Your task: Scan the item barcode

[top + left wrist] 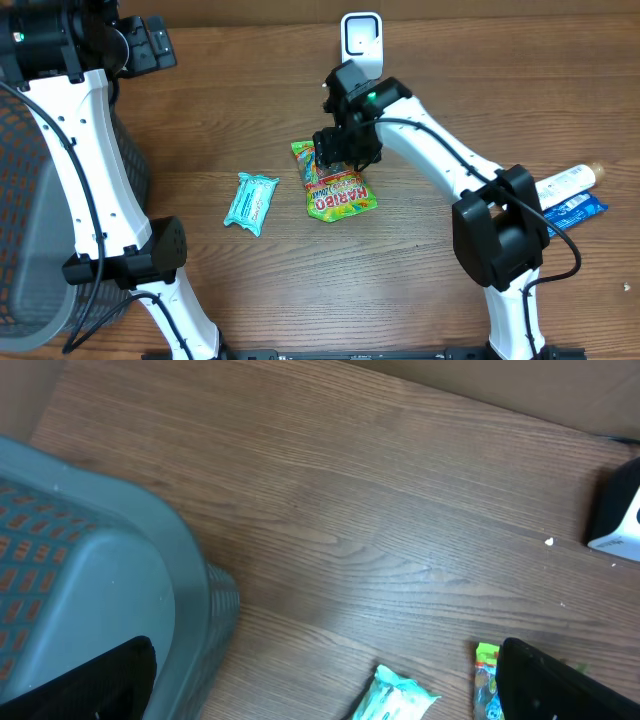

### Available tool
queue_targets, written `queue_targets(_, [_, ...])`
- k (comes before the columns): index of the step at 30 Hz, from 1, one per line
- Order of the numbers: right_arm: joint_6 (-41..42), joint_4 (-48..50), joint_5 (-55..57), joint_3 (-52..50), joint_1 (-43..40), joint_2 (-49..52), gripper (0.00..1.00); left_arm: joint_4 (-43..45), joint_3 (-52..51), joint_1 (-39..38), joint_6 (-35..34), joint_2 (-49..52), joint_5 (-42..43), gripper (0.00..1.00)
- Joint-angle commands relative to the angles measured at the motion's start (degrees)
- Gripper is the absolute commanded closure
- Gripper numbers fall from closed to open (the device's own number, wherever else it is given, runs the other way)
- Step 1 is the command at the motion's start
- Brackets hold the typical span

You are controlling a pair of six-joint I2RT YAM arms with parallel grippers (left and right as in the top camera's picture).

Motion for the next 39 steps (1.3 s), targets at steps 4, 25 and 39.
queue_targets(4, [8.2,4.3,14.8,-1.7,2.6,0.2,0.15,0.1,-0.1,0.2,1.1,0.5,0.3,0.0])
queue_targets(25, [8.9,5.0,20.5,-2.2,8.2,8.3,0.82,0.1,-0.1,0.2,1.1,0.5,0.3,0.01])
queue_targets(39, [-0.1,-3.7,23.3,7.9,7.8,5.1,0.96,0.1,-0.1,0.2,1.1,0.5,0.3,0.0])
